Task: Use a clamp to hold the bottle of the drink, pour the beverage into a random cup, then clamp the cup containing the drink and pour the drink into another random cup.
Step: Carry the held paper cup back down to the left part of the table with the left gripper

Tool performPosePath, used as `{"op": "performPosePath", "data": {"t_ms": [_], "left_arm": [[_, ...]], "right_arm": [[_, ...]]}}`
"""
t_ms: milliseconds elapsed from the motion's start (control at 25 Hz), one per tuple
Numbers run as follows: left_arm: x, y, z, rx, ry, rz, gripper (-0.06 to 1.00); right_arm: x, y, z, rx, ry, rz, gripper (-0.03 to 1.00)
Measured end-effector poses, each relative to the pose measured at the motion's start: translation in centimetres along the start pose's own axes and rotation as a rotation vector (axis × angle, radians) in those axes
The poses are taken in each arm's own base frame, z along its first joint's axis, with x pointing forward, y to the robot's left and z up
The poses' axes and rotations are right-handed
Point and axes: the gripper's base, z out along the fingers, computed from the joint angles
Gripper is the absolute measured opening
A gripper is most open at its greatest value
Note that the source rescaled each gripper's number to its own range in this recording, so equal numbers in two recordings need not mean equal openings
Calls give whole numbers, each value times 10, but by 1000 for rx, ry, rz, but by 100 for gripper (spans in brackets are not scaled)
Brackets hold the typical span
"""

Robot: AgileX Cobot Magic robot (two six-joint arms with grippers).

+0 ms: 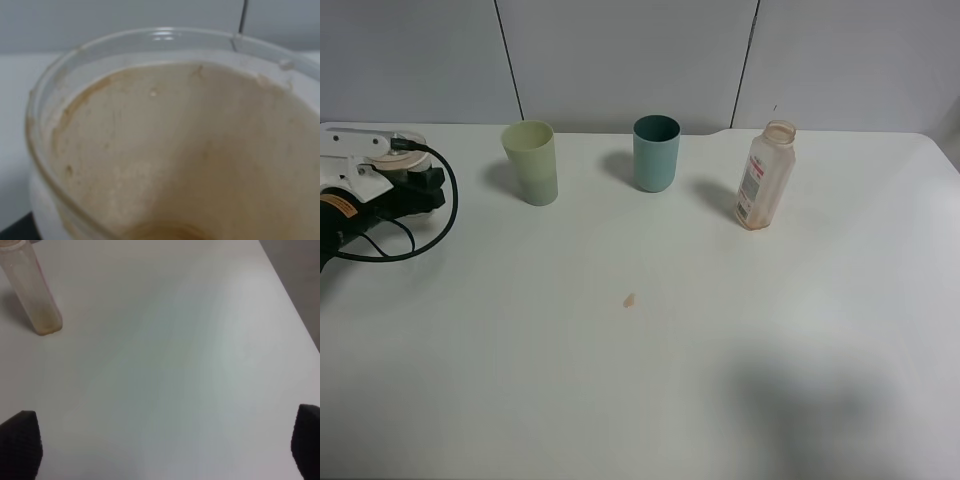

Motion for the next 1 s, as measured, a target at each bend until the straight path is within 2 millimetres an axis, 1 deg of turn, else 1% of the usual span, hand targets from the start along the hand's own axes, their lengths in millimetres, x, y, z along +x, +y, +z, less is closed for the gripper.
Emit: {"op": "performPosePath", "data": {"t_ms": [160,360,480,1000], "left_arm": [[14,0,2,1,31,-15,4],[19,1,3,-2,17,-24,1],[18,2,4,-2,14,-23,1],[12,6,21,1,-8,-58,0]], "right_arm": [[0,0,0,0,0,0,100],[0,0,0,0,0,0,100],[0,0,0,0,0,0,100],[0,0,0,0,0,0,100]]}}
